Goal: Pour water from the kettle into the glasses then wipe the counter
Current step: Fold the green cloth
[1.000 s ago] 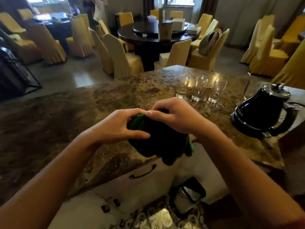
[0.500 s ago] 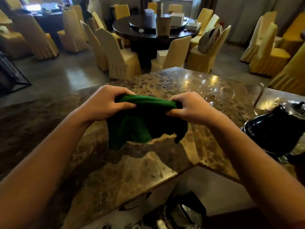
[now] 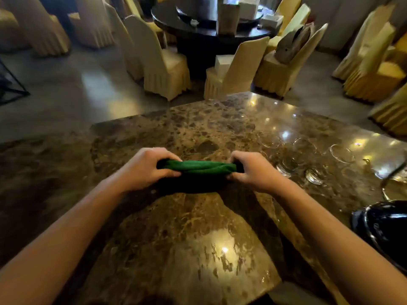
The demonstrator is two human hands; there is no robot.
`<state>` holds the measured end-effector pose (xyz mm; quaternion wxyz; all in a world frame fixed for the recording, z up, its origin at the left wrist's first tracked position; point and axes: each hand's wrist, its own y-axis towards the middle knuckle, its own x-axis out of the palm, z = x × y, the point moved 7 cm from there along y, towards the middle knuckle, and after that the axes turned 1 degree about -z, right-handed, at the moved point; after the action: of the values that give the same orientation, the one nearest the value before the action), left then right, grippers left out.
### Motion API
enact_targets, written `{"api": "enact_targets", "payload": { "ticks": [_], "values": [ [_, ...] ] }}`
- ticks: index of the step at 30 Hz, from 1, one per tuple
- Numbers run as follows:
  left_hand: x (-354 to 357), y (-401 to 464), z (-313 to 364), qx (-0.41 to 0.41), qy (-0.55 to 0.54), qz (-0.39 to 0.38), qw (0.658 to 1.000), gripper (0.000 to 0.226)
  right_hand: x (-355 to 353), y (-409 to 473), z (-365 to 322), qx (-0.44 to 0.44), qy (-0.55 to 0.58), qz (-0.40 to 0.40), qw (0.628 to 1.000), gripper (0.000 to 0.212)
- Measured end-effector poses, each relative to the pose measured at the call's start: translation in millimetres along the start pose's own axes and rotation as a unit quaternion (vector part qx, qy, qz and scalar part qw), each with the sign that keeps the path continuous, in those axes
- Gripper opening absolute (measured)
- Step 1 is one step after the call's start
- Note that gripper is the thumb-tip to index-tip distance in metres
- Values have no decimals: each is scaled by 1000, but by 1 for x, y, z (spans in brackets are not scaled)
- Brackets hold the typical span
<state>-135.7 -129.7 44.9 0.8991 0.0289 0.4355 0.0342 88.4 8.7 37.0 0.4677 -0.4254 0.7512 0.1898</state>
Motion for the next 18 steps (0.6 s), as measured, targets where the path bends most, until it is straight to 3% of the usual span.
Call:
{"api": "enact_targets", "payload": {
  "ticks": [3,7,9,11,13,15,18],
  "values": [
    [18,-13,-15,-48,-71,-66,994,24,23,-7,12,-15,103,-96,990,18],
    [11,14,-43,-96,-101,-27,990,19,20,23,31,31,256,-47,965,22],
    [14,33,-65,-127,-53,-23,990,18,29,42,42,77,220,-1,972,22],
    [17,48,-83,-159,44,-8,986,29,37,55,48,114,108,53,986,29],
    [15,54,-81,-146,143,52,977,37,34,54,37,110,38,145,983,40],
    [19,46,-59,-101,165,126,973,34,34,46,14,68,21,228,971,41],
    [63,27,-33,-33,178,101,978,47,68,42,-21,15,4,200,980,46]
  ]
}}
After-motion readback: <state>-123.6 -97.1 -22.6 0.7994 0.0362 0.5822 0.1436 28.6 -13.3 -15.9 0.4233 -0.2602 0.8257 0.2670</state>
